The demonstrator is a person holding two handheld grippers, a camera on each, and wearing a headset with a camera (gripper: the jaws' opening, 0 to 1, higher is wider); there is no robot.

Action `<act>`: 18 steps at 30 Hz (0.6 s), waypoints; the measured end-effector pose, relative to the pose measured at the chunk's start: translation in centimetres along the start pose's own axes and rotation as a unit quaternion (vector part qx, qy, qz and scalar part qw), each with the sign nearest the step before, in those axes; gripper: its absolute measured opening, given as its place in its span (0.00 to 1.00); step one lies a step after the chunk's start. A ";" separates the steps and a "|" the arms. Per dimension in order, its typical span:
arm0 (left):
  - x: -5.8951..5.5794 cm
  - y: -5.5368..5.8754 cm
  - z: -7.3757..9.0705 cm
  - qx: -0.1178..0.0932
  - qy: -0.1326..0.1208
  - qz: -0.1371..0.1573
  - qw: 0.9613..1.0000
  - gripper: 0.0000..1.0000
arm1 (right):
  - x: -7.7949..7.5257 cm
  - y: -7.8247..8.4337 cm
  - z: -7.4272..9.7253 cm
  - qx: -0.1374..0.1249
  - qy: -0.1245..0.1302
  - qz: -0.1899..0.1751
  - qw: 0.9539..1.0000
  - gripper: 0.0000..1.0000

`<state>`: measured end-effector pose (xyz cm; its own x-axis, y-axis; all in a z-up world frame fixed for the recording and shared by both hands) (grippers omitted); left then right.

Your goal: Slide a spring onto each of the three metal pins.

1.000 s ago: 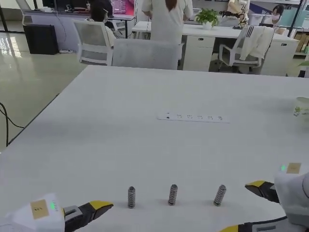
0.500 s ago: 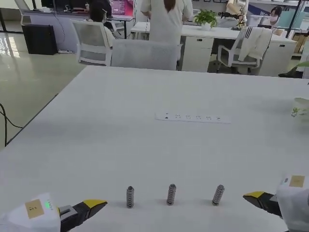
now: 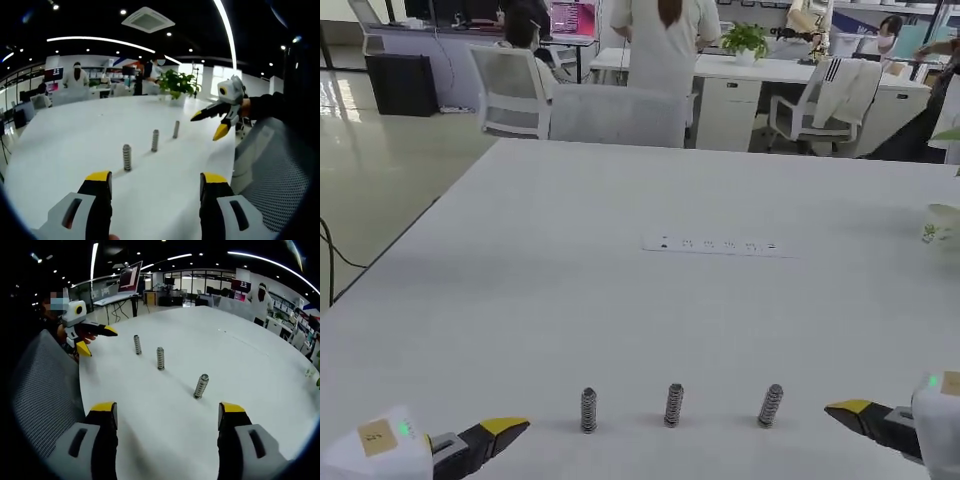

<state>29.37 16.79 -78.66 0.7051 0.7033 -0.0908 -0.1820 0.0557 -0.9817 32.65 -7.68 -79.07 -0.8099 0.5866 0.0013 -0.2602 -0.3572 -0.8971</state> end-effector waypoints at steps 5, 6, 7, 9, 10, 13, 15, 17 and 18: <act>0.0 0.1 -0.1 0.001 -0.001 0.002 1.000 0.69 | -0.1 -0.6 0.3 -0.040 -0.014 0.014 0.999 0.84; -0.1 0.1 -0.2 0.000 0.000 0.002 1.000 0.69 | -0.1 -0.8 0.4 -0.049 -0.017 0.015 0.999 0.85; -0.1 0.1 -0.2 0.000 0.000 0.002 1.000 0.69 | -0.1 -0.9 0.4 -0.050 -0.017 0.016 0.998 0.85; -0.1 0.1 -0.2 0.000 -0.001 0.002 1.000 0.69 | 0.1 -0.9 0.3 -0.051 -0.023 0.019 0.998 0.86; -0.1 0.1 -0.2 -0.001 -0.001 0.002 1.000 0.69 | 0.1 -0.9 0.3 -0.053 -0.025 0.021 0.998 0.86; -0.1 0.1 -0.2 -0.001 -0.002 0.002 1.000 0.70 | 0.3 -0.6 0.2 -0.053 -0.032 0.022 0.998 0.87; 0.0 0.1 -0.2 -0.003 -0.002 0.003 1.000 0.70 | 0.2 -0.3 0.1 -0.050 -0.034 0.019 0.998 0.87; 0.0 0.1 -0.2 -0.004 -0.004 0.004 1.000 0.70 | 0.2 -0.2 0.0 -0.047 -0.036 0.017 0.998 0.88; 0.0 0.1 -0.2 -0.004 -0.004 0.005 1.000 0.70 | 0.4 -0.1 0.1 -0.046 -0.037 0.016 0.998 0.88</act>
<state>29.46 16.66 -78.76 0.6977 0.7095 -0.0988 -0.1826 0.0428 -0.9822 32.36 -7.45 -78.91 -0.8549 0.5188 0.0015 -0.1865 -0.3046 -0.9340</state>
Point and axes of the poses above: the centre of the closed fingertips' face, and the gripper's own axes: z roughly backward along the fingers, x roughly to its left, y roughly out of its underside, the point moved 3 cm from there along z, roughly backward along the fingers, and after that the axes turned 10 degrees about -x, right-handed, at the moved point
